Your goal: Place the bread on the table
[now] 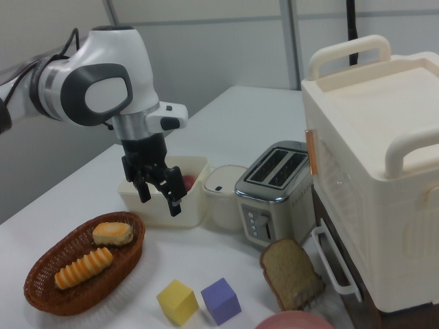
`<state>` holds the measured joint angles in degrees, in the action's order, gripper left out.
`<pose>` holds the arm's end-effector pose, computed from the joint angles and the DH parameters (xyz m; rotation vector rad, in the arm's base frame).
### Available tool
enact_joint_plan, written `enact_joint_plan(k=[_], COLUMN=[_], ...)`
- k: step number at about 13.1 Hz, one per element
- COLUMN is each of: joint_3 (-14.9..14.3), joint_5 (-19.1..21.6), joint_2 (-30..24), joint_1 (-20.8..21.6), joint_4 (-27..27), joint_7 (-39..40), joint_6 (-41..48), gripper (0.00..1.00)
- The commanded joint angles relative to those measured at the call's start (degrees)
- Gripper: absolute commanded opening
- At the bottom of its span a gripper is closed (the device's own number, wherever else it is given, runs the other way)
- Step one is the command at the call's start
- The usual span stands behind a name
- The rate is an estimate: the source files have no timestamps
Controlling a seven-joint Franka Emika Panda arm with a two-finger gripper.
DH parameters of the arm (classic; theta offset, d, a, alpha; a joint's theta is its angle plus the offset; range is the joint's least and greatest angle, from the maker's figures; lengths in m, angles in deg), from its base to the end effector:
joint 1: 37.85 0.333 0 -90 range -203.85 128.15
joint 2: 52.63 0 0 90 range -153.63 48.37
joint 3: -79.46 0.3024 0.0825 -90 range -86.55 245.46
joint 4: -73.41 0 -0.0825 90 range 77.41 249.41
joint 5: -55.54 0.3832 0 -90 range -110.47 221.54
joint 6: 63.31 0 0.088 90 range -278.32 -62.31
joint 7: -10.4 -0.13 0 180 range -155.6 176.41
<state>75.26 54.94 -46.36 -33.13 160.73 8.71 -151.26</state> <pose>0.5774 0.0058 0.5451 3.1173 -0.0315 -0.1525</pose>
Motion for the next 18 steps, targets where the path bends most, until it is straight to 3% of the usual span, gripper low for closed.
enact_joint_plan(k=[1,6,8,9,12,14,15,16,18], joint_3=[0.24,0.85,5.22,9.6,12.88,19.02,18.7,15.65,12.65], joint_5=[1.21,1.3,1.38,1.38,1.73,1.47,1.47,1.47,1.56], joint_2=[-0.3,-0.21,-0.03,-0.12,-0.47,-0.56,-0.73,-0.73,-0.21], joint_1=[-0.05,0.12,-3.54,-6.62,-4.98,-4.11,-0.62,5.25,11.86], joint_4=[1.28,2.15,2.24,2.59,6.89,9.09,9.71,10.76,12.34], joint_7=[-1.12,-1.21,-1.3,-2.43,-13.22,-18.86,-19.31,-19.49,-20.19], joint_6=[0.93,0.76,-0.29,-1.08,-7.04,-9.34,-10.22,-10.92,-12.76], gripper=[1.0,1.0,1.0,1.0,1.0,1.0,1.0,1.0,1.0])
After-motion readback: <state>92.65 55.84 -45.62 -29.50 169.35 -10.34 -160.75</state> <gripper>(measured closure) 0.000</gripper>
